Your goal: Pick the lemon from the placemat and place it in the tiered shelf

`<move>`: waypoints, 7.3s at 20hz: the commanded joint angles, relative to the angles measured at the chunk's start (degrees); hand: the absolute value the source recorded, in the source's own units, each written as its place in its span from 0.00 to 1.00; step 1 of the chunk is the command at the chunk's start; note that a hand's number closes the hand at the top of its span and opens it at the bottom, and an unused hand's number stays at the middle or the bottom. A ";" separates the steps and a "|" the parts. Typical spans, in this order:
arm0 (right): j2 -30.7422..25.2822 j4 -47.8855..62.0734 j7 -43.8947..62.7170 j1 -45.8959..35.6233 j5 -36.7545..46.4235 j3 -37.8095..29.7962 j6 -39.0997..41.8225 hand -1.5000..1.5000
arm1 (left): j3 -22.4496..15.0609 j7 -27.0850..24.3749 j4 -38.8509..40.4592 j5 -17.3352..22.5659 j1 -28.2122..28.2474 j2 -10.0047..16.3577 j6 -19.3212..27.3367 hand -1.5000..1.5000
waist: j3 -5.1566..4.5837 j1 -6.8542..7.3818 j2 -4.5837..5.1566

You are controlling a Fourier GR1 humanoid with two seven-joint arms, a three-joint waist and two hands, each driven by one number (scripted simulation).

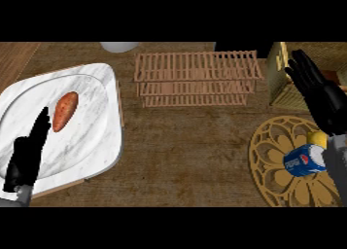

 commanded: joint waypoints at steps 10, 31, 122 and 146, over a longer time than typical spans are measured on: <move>-22.76 25.53 -12.69 10.04 3.55 -19.03 8.74 1.00 | -0.32 5.28 1.66 12.40 1.06 -9.51 -8.01 0.50 | -0.64 -1.67 3.44; -35.95 27.80 -18.54 4.88 10.50 -9.90 34.73 0.00 | 3.58 9.60 2.74 11.86 -1.43 -8.62 -11.58 0.50 | -0.99 -1.17 1.76; 22.85 -12.04 41.11 -10.42 56.96 38.11 -8.94 1.00 | 13.66 11.08 5.44 1.12 -0.18 -17.43 -21.46 0.50 | -1.11 -0.49 1.04; 20.73 -7.36 66.42 -55.30 56.53 8.86 4.81 1.00 | 15.59 13.33 4.10 0.33 -2.33 -16.68 -21.45 0.50 | -1.01 -1.14 1.80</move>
